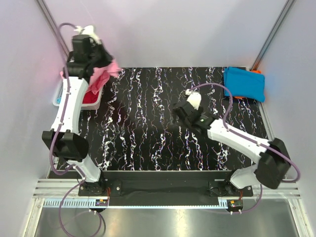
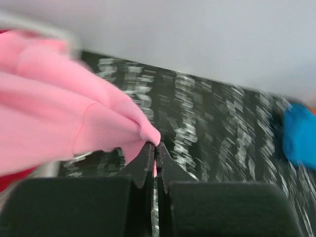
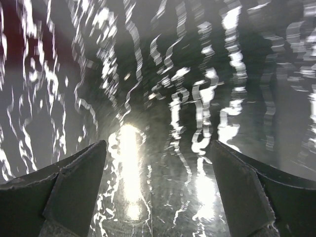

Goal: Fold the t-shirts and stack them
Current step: Grab the tshirt from the pile, then move the tshirt to the center of the board

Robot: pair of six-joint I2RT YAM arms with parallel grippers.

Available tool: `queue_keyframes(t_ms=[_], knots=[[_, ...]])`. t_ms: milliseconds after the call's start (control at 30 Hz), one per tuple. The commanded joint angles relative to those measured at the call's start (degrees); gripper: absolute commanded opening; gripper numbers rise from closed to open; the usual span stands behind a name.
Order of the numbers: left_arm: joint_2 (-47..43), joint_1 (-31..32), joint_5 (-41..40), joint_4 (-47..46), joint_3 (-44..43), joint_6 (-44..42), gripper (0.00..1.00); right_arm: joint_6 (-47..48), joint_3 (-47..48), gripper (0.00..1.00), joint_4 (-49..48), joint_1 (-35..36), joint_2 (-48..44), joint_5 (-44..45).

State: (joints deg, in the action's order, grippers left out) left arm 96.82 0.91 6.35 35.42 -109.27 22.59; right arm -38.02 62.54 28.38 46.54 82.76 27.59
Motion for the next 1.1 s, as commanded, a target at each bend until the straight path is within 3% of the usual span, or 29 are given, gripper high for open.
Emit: queue_keyframes(t_ms=[0, 167, 300, 467, 533, 567, 633, 733, 833, 900, 1067], knots=[[-2.2, 11.2, 15.3, -2.5, -2.9, -9.7, 0.00, -6.3, -0.7, 0.94, 6.1, -0.3, -6.9, 12.6], [-7.4, 26.7, 18.2, 0.1, -4.6, -20.3, 0.00, -11.4, -1.6, 0.94, 12.1, -1.2, -10.7, 18.4], [-8.7, 39.8, 14.5, 6.4, -14.2, -25.5, 0.00, -18.2, -3.4, 0.94, 18.0, -2.2, -14.1, 22.1], [-15.1, 42.8, 6.1, 7.0, -12.0, -27.8, 0.01, -19.9, -5.1, 0.94, 18.9, -2.4, -18.6, 24.3], [-16.8, 42.8, -0.8, 6.5, -8.9, -28.2, 0.39, -19.5, -5.1, 0.95, 18.8, -2.4, -19.0, 24.5], [-17.8, 42.8, -3.9, 5.0, -7.3, -28.5, 0.72, -19.4, -5.0, 0.95, 18.8, -2.4, -18.9, 24.4], [-19.9, 42.8, -16.0, 2.8, -1.7, -27.7, 0.95, -18.4, -4.6, 0.96, 18.5, -2.4, -18.1, 24.0], [-20.4, 42.7, -29.9, 0.5, 4.1, -25.2, 0.99, -16.4, -3.9, 0.97, 17.2, -2.5, -15.6, 22.4], [-19.7, 42.6, -35.6, 1.0, 7.6, -20.9, 0.99, -13.2, -2.7, 0.98, 15.7, -2.5, -12.4, 19.9], [-19.6, 42.5, -34.4, 2.2, 9.3, -18.0, 0.99, -11.5, -1.5, 0.98, 15.0, -2.4, -9.9, 17.7], [-19.5, 42.5, -22.4, 4.7, 13.4, -4.2, 0.99, -11.5, -2.0, 0.98, 15.1, -2.7, -9.2, 16.8]])
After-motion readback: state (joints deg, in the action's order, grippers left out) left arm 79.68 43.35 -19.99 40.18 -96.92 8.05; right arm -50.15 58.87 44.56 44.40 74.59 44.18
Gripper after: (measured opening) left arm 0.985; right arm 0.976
